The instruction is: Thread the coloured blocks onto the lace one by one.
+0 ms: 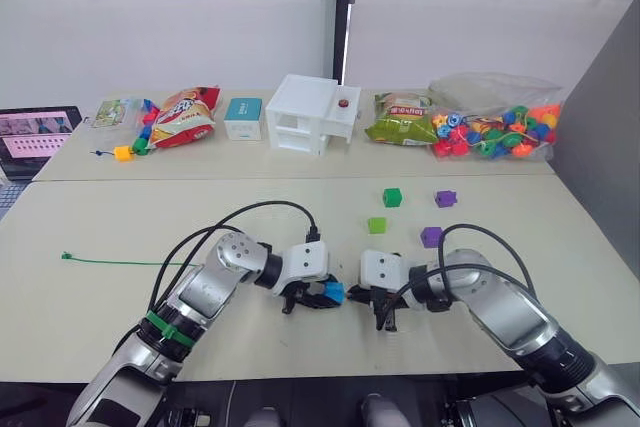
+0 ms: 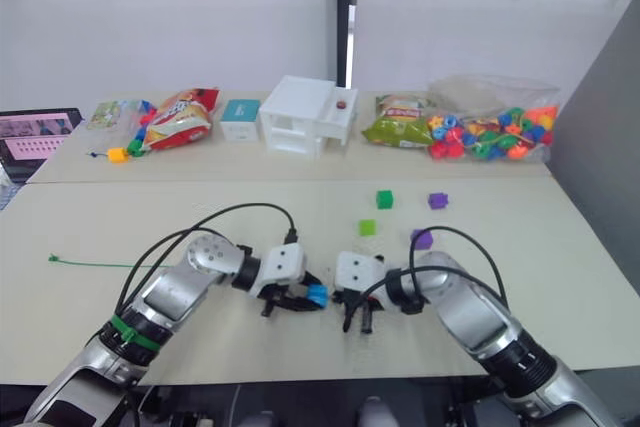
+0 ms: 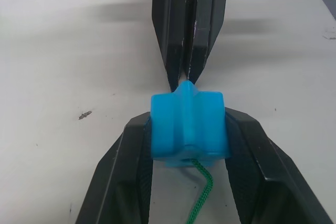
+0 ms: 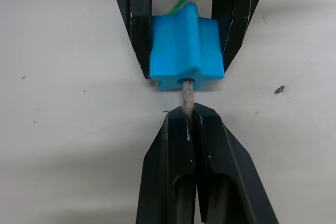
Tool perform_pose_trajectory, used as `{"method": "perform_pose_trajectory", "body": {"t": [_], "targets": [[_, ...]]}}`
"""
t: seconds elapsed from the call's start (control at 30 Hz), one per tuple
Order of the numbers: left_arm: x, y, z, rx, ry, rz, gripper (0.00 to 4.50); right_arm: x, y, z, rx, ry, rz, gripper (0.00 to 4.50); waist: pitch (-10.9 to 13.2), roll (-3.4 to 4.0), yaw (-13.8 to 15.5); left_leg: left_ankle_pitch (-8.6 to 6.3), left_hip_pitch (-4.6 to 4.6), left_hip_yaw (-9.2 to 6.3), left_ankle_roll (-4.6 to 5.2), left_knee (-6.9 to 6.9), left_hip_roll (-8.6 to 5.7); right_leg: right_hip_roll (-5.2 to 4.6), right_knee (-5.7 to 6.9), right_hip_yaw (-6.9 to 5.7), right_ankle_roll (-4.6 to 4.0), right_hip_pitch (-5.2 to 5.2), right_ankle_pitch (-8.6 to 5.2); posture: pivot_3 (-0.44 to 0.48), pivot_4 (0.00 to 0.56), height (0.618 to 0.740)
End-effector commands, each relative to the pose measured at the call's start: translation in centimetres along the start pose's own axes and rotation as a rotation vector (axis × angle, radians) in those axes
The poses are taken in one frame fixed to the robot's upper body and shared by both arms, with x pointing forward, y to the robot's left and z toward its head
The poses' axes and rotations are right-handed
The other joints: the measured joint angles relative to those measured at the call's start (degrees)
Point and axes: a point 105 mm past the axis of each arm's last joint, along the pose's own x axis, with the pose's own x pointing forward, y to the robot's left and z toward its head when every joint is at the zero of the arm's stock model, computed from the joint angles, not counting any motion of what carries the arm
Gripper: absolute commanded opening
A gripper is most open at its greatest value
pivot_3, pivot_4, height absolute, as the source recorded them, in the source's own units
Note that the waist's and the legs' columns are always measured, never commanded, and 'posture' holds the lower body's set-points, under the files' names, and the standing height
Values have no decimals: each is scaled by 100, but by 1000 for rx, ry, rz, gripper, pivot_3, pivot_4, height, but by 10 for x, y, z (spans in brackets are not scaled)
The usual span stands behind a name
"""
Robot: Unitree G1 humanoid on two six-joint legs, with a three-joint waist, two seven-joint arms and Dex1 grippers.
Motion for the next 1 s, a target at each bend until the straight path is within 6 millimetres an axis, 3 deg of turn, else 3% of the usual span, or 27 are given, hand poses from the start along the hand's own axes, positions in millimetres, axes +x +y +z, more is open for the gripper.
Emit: {"method": "perform_pose_trajectory", "body": {"t": [0.03, 0.1, 0.23, 0.4, 0.53, 0.73, 0.8, 1.0], "targets": [[-8, 3, 0, 30, 25, 4, 1387, -4, -3, -3, -16, 25, -16, 0, 0, 0, 0, 0, 0, 0, 0, 0, 0, 0, 0, 0, 0, 0, 0, 0, 150, 740], [-13, 3, -4, 27, 42, 9, 1387, -4, -3, -1, -21, 22, -14, 0, 0, 0, -1, 0, 0, -1, 0, 0, 0, 0, 0, 0, 0, -1, 0, 0, 150, 740], [-50, 9, -24, -13, 107, 73, 1387, -6, -3, 4, -35, 11, -8, 0, 0, 0, -22, 0, 1, 0, 0, -1, 1, 1, 1, 0, 0, -2, 0, 0, 150, 740], [-122, 3, -66, -103, 246, 167, 1387, -8, -3, 6, -41, 6, -8, 0, 0, 2, -110, 0, 11, 0, 0, -13, 8, 8, 5, 1, -1, -7, -1, 0, 150, 740], [-196, -14, -111, -223, 407, 276, 1387, -10, -2, 7, -39, 0, -10, 0, 0, 2, -126, -1, 14, 0, 1, -16, 8, 6, 3, 1, -2, -5, -1, 0, 150, 740], [-260, -17, -136, -316, 478, 474, 1387, -9, 0, 6, -34, -2, -5, 0, 2, 3, -128, -1, 17, 2, 1, -18, 8, 6, 5, 0, -3, -4, -2, 0, 150, 740], [-269, -14, -136, -318, 483, 513, 2455, -8, 0, 7, -35, -8, 3, 0, 2, 3, -131, -1, 16, 3, 1, -19, 8, 7, 6, 0, -3, -6, -2, 0, 150, 740], [-255, -1, -113, -275, 371, 501, 4438, -6, -2, 10, -38, -16, 2, 0, 2, 2, -69, -1, 7, 2, 1, -14, 6, 2, 6, -2, -2, -8, -2, 0, 150, 740]]}}
